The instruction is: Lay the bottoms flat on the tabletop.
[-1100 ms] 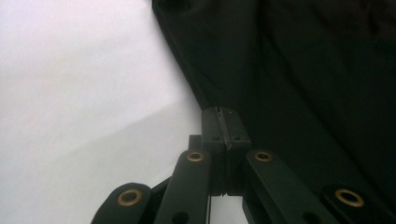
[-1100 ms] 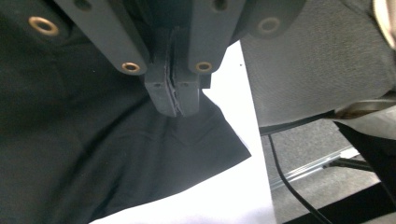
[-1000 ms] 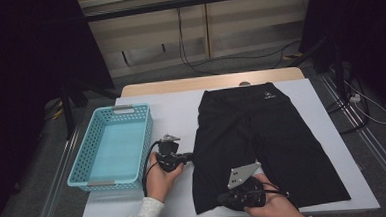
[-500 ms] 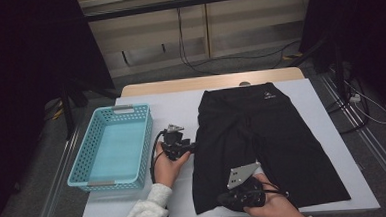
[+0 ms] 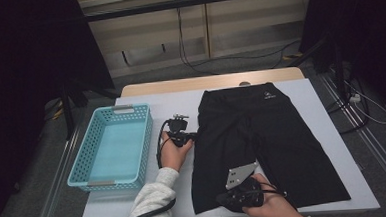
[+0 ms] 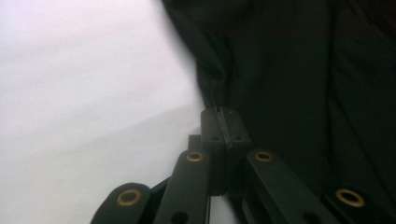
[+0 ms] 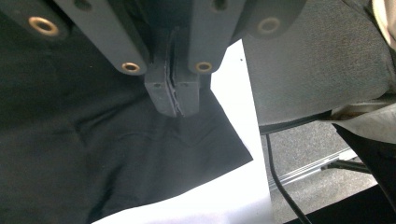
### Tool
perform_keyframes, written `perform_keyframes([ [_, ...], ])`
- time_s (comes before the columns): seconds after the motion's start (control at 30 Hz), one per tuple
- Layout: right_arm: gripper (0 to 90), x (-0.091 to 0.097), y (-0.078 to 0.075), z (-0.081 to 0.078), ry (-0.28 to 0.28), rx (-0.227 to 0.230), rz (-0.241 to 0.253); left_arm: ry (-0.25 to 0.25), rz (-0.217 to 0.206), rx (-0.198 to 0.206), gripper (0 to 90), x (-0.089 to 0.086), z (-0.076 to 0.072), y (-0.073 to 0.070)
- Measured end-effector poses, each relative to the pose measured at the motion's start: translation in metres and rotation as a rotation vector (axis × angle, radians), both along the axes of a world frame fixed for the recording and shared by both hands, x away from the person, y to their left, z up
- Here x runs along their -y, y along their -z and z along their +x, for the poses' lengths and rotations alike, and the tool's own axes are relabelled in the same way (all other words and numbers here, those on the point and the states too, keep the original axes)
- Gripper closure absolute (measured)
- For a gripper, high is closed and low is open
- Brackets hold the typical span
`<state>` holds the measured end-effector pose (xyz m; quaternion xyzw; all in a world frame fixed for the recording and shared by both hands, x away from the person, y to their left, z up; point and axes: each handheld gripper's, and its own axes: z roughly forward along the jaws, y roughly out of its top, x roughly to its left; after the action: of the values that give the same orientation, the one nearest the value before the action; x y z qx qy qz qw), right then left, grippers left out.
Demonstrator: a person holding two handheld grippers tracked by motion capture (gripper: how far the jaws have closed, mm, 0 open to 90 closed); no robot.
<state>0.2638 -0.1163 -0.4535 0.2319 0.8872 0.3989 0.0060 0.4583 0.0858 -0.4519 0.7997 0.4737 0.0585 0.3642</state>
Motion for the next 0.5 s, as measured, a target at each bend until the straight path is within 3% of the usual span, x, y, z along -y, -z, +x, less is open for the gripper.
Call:
perform_keyframes([
  [0.23, 88.8, -0.005, -0.001, 0.002, 0.015, 0.019, 0.007, -0.050, -0.026, 0.010, 90.0, -0.017, 0.004, -0.004],
  [0.33, 88.8, -0.008, 0.001, 0.002, 0.014, 0.020, 0.008, -0.035, -0.021, 0.008, 89.2, -0.017, 0.005, -0.002],
  [0.5, 88.5, -0.008, 0.001, 0.001, 0.009, 0.018, 0.007, -0.033, -0.043, 0.015, 69.8, -0.016, -0.002, 0.002],
])
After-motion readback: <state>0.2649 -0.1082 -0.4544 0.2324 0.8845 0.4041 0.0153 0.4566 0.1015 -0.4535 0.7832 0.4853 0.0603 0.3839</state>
